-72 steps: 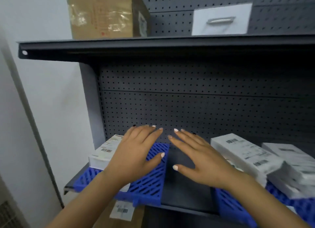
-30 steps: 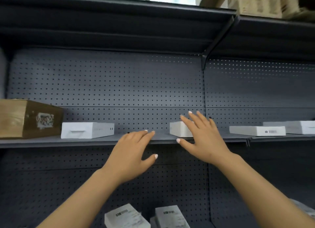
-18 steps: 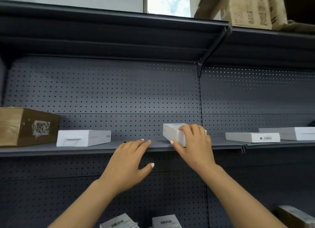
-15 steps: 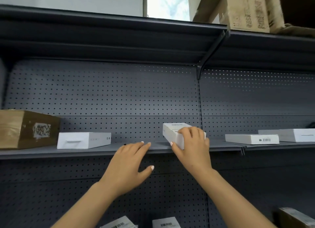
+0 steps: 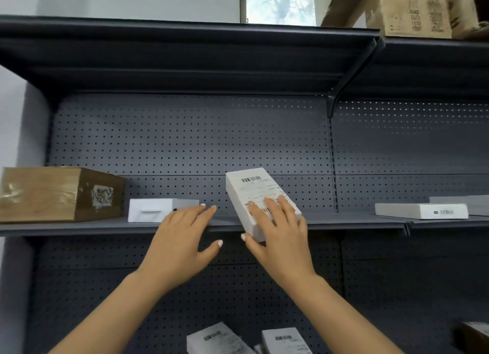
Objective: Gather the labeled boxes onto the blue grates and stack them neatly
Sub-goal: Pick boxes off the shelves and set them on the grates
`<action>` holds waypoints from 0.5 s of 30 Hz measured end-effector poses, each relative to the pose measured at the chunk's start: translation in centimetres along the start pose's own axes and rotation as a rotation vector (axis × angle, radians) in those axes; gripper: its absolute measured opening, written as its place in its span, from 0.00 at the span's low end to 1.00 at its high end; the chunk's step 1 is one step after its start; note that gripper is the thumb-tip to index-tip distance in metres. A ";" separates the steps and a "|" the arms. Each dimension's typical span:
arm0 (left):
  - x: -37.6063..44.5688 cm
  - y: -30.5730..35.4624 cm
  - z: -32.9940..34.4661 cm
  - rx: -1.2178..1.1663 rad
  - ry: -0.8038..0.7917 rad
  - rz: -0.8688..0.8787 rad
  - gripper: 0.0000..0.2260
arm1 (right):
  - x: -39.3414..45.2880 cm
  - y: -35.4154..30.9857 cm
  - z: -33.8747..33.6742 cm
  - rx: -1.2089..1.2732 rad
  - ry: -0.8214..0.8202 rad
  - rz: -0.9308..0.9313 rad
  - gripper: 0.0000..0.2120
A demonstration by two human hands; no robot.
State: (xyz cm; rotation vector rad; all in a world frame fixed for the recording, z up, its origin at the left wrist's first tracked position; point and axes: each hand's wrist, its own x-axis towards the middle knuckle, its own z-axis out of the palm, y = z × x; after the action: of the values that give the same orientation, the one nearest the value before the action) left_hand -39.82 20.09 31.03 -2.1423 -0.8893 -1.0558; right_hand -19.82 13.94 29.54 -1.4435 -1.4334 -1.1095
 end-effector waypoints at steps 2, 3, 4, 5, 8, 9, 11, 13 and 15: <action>-0.2 -1.6 -0.5 0.023 0.013 -0.022 0.31 | 0.8 -1.2 0.6 0.002 -0.002 0.016 0.28; -0.2 -2.4 -0.6 0.036 0.023 -0.029 0.31 | 1.2 -1.7 0.9 0.007 -0.003 0.024 0.28; -0.1 -3.2 -0.7 0.049 0.026 -0.032 0.31 | 1.6 -2.1 1.2 0.009 -0.002 0.029 0.27; 0.1 -3.9 -0.8 0.067 0.016 -0.033 0.31 | 1.8 -2.5 1.6 0.006 0.001 0.031 0.27; 1.0 -6.1 -0.6 0.133 -0.003 -0.038 0.33 | 2.3 -3.5 2.4 -0.010 0.018 0.027 0.27; 1.4 -6.6 -0.6 0.138 -0.006 -0.050 0.33 | 2.4 -3.7 2.5 -0.013 0.023 0.029 0.27; 2.0 -7.5 -0.3 0.144 -0.026 -0.093 0.34 | 2.6 -4.1 2.8 -0.019 0.037 0.032 0.27; 2.4 -7.9 0.3 0.141 -0.081 -0.150 0.33 | 2.6 -4.0 2.8 -0.020 0.048 0.031 0.26; 2.4 -8.1 0.7 0.094 -0.118 -0.217 0.35 | 2.5 -3.9 2.9 -0.024 0.061 0.019 0.26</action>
State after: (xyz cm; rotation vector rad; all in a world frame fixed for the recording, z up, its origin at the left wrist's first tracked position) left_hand -44.59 26.26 34.32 -2.0814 -1.2255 -0.9769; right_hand -23.62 17.62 30.93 -1.4250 -1.3655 -1.1525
